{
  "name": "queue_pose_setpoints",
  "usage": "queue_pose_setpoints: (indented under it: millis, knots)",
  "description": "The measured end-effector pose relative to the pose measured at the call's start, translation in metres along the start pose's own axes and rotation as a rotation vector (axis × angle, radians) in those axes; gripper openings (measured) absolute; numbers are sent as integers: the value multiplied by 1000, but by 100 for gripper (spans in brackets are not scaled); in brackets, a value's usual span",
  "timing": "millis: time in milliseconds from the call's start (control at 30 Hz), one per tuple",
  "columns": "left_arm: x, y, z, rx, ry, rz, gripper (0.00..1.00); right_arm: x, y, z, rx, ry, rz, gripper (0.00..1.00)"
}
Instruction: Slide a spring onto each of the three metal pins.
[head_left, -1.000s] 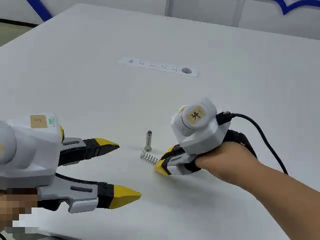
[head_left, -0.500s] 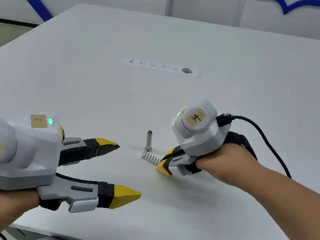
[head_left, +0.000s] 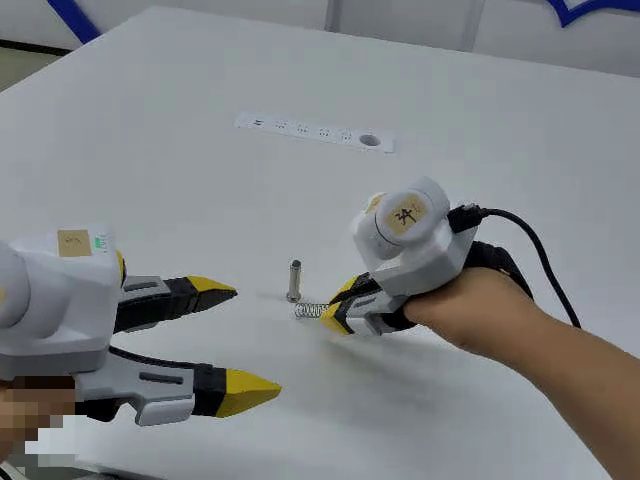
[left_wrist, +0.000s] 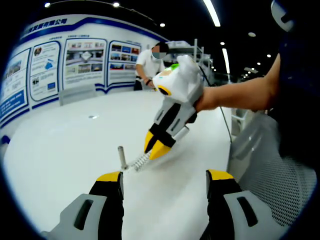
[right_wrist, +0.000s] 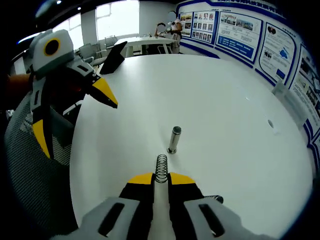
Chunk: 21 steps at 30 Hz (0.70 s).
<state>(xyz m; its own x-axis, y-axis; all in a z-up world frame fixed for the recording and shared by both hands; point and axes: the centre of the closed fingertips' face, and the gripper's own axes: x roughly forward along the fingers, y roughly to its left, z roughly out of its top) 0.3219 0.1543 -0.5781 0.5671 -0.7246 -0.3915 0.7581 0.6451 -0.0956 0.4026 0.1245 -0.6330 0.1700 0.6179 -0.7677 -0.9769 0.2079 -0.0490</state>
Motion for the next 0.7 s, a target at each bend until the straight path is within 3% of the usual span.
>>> queue_pose_setpoints:
  millis: [700]
  knots:
    - [0,-1,1,3,-3,-3,68,-18,-1,13,-35,10,2,12]
